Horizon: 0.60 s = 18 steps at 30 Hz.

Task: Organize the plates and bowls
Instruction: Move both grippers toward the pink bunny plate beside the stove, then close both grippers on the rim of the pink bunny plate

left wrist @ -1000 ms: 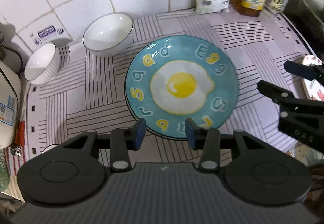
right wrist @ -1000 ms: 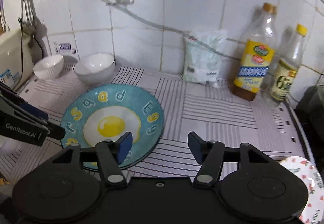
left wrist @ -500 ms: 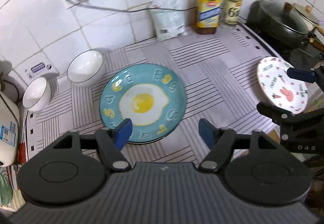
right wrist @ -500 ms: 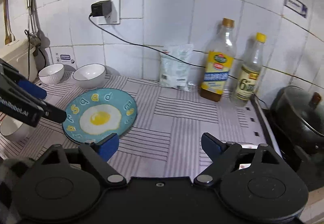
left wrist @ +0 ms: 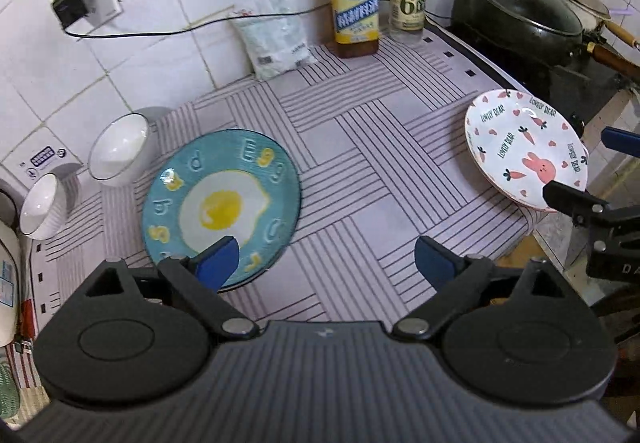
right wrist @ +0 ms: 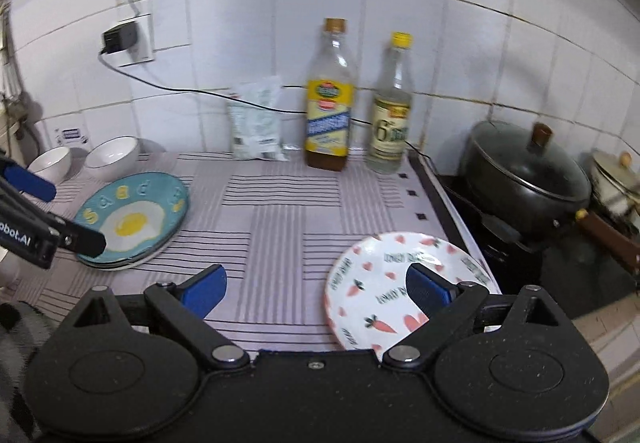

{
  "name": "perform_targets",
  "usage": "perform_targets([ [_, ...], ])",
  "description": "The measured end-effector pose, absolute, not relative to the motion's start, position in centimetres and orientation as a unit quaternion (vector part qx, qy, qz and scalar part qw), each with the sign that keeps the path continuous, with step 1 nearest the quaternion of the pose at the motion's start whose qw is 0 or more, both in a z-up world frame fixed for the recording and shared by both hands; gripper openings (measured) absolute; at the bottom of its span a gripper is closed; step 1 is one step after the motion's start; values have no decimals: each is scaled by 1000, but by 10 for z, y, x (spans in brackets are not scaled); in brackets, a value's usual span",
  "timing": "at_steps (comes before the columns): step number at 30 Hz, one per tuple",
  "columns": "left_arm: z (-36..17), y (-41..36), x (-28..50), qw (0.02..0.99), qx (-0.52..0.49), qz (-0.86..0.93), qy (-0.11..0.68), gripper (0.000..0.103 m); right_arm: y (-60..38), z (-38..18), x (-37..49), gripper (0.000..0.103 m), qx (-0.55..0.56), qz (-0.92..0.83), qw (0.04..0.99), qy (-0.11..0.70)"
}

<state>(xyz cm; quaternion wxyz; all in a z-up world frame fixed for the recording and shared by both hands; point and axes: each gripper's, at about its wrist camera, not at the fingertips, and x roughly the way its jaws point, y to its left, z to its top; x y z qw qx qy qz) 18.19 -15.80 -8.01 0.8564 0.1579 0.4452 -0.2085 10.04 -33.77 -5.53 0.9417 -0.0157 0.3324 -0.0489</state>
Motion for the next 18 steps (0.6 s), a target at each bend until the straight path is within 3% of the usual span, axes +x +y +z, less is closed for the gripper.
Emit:
perform_targets([
  [18, -125, -237, 203, 841, 108, -217, 484, 94, -412, -103, 105, 98, 62, -144, 944, 290],
])
